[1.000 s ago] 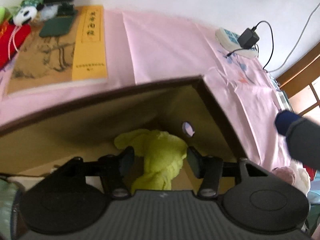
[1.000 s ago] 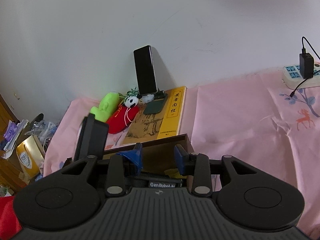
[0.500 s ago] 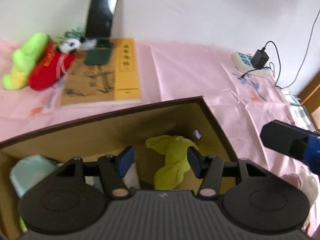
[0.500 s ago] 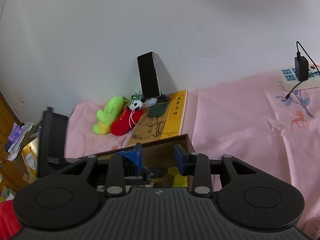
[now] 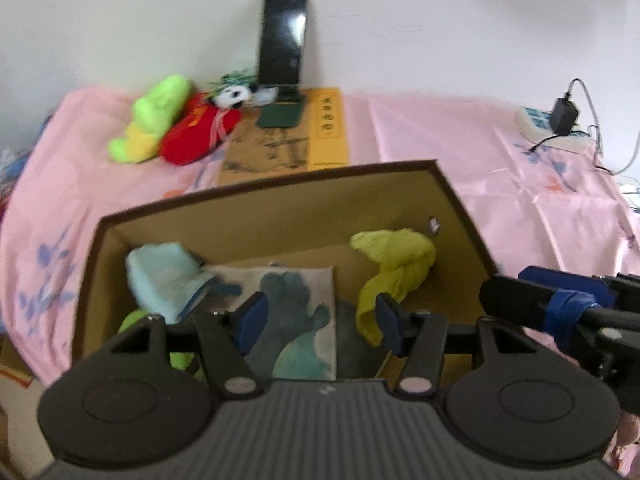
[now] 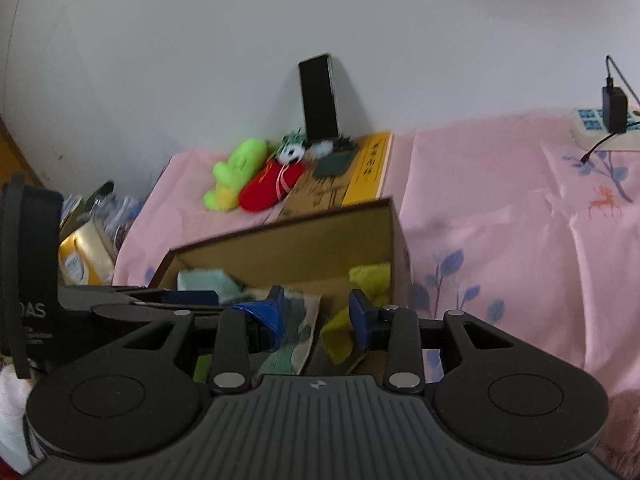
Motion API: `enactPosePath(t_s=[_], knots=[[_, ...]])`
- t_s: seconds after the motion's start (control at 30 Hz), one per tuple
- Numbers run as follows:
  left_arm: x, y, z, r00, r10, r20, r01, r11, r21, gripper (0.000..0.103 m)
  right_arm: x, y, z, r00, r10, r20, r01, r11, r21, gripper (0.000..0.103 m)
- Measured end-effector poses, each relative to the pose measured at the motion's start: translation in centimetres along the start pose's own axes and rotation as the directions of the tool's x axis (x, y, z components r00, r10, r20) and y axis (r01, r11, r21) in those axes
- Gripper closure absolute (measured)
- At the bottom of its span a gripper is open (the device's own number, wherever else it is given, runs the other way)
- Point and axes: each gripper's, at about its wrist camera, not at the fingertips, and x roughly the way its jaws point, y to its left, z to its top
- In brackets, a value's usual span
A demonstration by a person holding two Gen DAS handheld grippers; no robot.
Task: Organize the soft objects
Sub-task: 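Move the open right gripper back to the pile toward the green knitted cloth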
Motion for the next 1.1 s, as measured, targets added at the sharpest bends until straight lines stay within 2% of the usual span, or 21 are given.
enactPosePath(t_s=[0.33,0.5,0.67,0.77,0.9,1.1], knots=[[-4.1,-0.9,-3.4,0.987,0.155,0.036,-0.154,0.987,-0.048,0.043,-0.9,0.1,-2.3,0.995,0.079,-0.053,-0.081,0.997,-0.021,0.084],[-6.2,-1.3,-5.2,0.985,0.160,0.066,-0.154,0.984,-0.090,0.043,-2.6,-0.1,-4.3,0.993,0.120,-0.011,-0.120,0.993,-0.015,0.084],[-7.3,-2.9,-7.7,0.986,0.150,0.073,-0.146,0.987,-0.064,0.043,-4.3,-0.4,-6.4,0.993,0.109,0.045,-0.107,0.993,-0.046,0.084],[-7.7,-3.9,-9.4,0.989,0.130,0.073,-0.126,0.990,-0.056,0.043,-5.1,-1.1,-7.8,0.994,0.095,0.056,-0.093,0.995,-0.036,0.084],[-7.8,-5.2,-11.2,0.997,0.033,0.064,-0.029,0.998,-0.063,0.043,-6.3,-2.3,-9.8,0.994,0.076,0.075,-0.072,0.996,-0.054,0.084],[-7.1,-8.7,-13.2,0.996,-0.083,0.043,0.085,0.996,-0.037,0.043,-8.8,-5.7,-12.6,0.993,0.052,0.105,-0.053,0.999,-0.002,0.085]])
